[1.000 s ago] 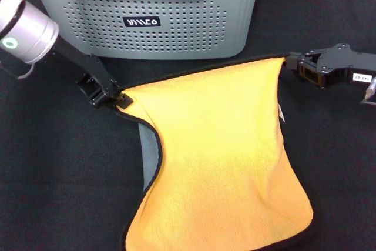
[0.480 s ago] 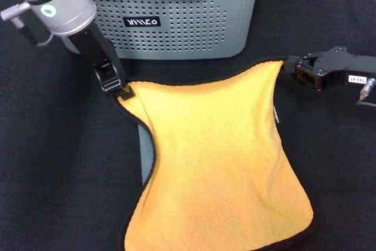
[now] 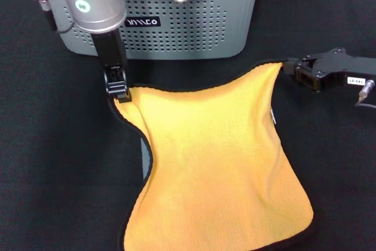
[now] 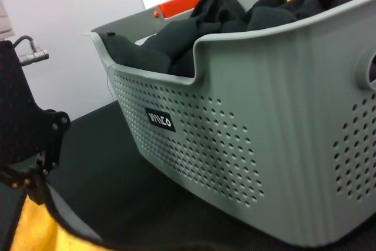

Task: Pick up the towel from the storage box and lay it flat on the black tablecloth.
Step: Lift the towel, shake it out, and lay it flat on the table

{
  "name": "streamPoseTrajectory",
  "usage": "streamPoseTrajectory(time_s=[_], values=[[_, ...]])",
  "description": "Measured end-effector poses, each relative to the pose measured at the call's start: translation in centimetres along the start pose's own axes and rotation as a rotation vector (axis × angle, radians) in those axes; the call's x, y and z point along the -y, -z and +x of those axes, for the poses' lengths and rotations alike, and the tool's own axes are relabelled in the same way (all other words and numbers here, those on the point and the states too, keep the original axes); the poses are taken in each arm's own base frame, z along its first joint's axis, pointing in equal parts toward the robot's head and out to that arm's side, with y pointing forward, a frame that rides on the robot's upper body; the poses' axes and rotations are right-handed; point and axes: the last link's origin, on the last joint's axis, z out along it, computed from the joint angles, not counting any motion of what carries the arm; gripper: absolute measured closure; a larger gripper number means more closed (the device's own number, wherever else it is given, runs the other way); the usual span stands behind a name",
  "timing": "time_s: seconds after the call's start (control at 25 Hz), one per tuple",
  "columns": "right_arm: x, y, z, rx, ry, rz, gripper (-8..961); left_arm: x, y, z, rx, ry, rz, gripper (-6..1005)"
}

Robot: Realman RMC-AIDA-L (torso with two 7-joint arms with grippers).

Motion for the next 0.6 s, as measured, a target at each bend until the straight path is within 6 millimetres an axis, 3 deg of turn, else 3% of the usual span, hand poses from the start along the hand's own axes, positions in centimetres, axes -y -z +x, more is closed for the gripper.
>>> streamPoseTrajectory(time_s=[0.6], values=[[0.5, 0.7, 0.1, 0.023, -0.016, 0.029, 945, 0.4, -0.5, 2.4, 0.066, -0.115, 0.140, 968]])
